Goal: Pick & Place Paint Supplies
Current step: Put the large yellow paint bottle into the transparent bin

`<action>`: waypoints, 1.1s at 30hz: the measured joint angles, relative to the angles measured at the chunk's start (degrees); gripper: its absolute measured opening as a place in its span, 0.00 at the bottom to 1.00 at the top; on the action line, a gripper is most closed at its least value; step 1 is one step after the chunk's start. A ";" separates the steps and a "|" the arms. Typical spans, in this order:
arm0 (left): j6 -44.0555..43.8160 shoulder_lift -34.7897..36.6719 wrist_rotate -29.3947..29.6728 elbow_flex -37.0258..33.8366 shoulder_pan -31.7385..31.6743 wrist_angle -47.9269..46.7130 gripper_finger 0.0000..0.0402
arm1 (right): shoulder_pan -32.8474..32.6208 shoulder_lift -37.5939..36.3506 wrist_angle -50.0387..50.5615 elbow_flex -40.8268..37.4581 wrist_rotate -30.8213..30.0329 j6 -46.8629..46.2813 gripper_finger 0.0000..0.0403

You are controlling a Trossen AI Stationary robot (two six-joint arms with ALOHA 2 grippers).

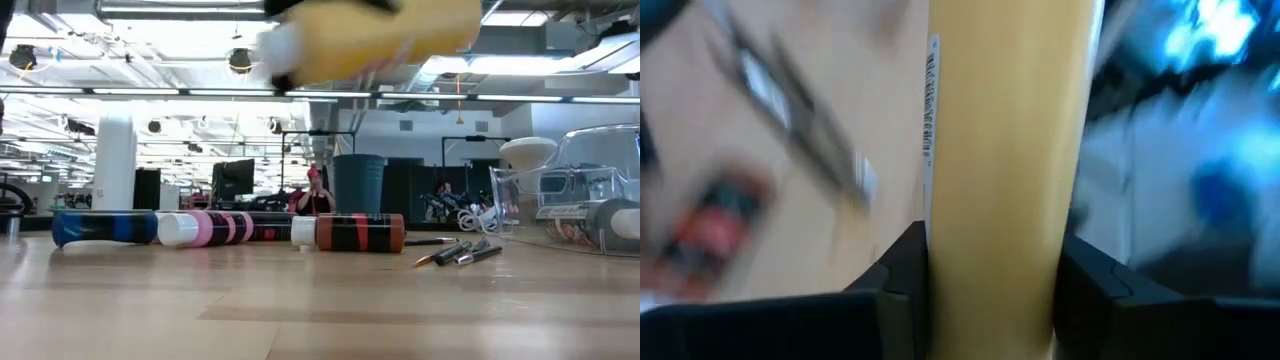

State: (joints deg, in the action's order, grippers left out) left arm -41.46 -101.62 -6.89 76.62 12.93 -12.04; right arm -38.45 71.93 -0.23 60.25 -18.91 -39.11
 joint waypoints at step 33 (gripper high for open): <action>-29.46 -32.94 14.07 39.12 -11.04 13.07 0.28 | -5.10 -2.79 3.35 -0.04 -9.70 -1.52 0.00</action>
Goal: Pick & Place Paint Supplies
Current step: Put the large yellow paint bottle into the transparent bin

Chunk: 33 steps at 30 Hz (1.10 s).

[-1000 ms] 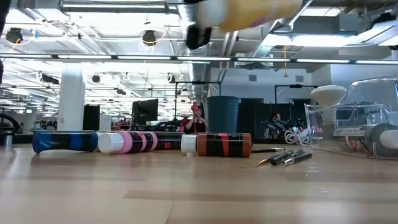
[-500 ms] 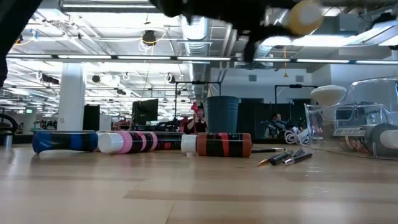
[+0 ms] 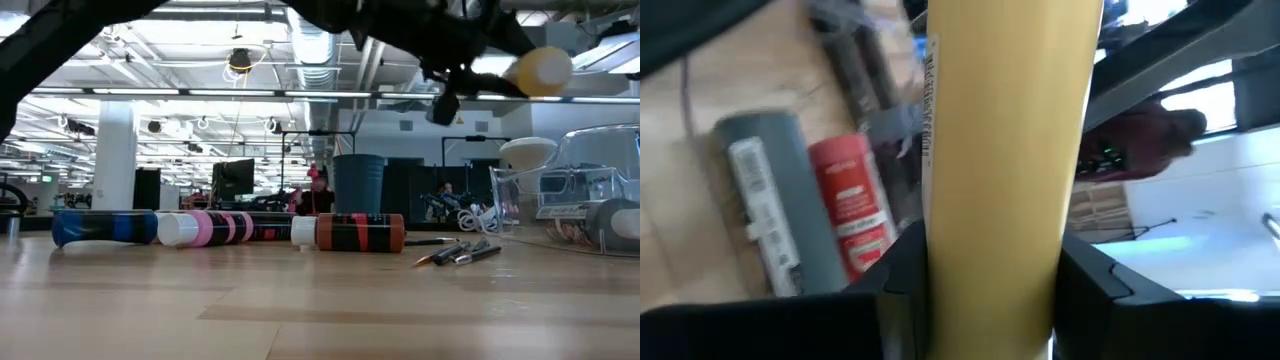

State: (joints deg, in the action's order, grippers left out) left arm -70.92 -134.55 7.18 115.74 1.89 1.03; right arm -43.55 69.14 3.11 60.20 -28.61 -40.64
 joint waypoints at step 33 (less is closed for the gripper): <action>-5.19 -4.86 1.54 1.76 0.07 -6.89 0.28 | -0.68 -0.21 0.72 0.00 0.03 -0.99 0.00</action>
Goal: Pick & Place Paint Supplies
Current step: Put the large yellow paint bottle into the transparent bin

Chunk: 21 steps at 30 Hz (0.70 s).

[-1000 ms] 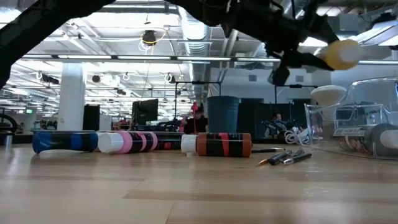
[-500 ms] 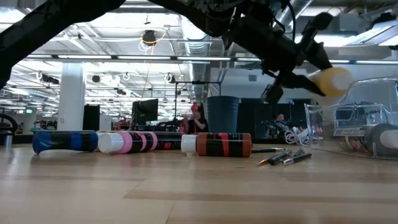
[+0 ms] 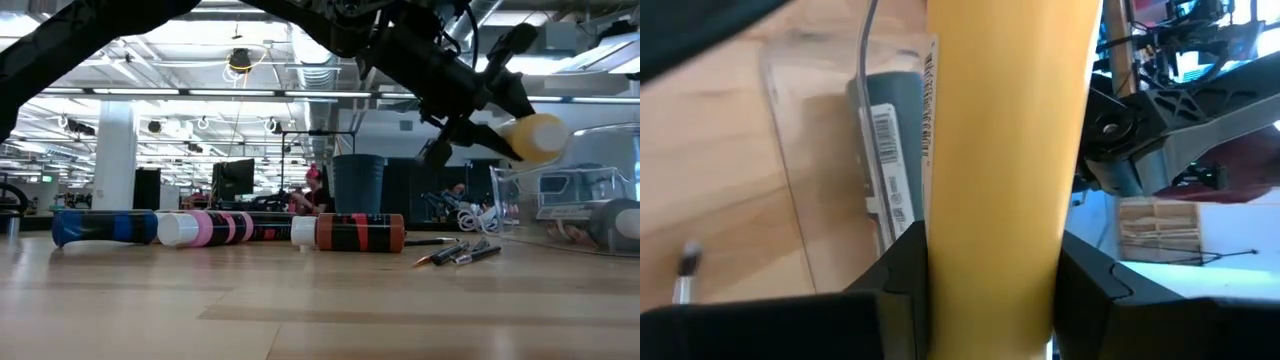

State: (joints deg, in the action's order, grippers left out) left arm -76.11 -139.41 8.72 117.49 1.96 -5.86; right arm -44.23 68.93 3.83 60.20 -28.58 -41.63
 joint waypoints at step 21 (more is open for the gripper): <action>0.41 1.20 -3.75 4.60 -1.36 1.50 0.28 | 1.74 -0.60 2.54 0.05 -1.33 -5.58 0.00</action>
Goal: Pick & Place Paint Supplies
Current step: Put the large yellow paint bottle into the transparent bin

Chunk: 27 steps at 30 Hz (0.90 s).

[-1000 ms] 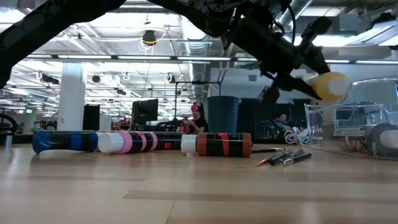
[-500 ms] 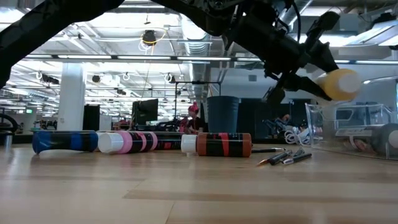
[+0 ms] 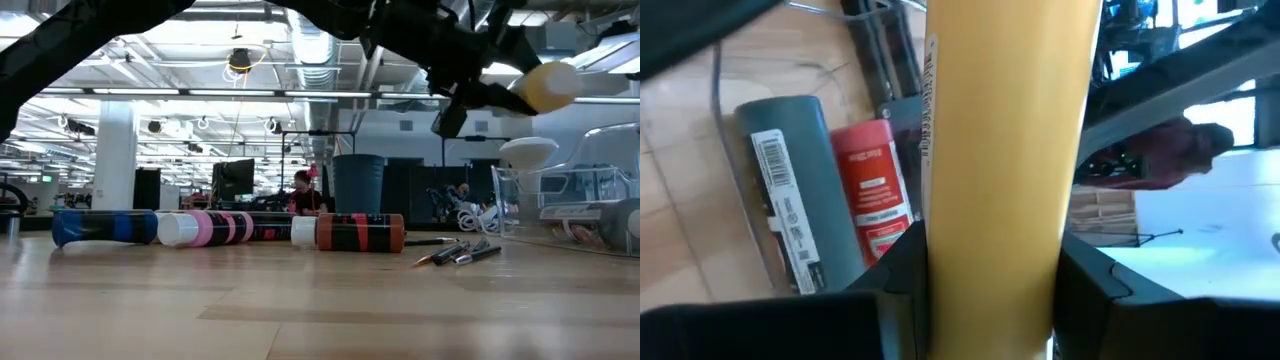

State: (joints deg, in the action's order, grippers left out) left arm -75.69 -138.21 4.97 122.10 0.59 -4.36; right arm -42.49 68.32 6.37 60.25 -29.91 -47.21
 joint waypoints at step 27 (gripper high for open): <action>-1.09 0.23 2.67 -0.06 1.30 -3.07 0.28 | -0.15 -0.49 81.27 12.65 7.03 -50.71 0.00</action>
State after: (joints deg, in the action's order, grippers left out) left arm -76.78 -137.97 7.64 122.04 1.89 -7.43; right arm -42.64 67.83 87.64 72.90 -22.88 -97.92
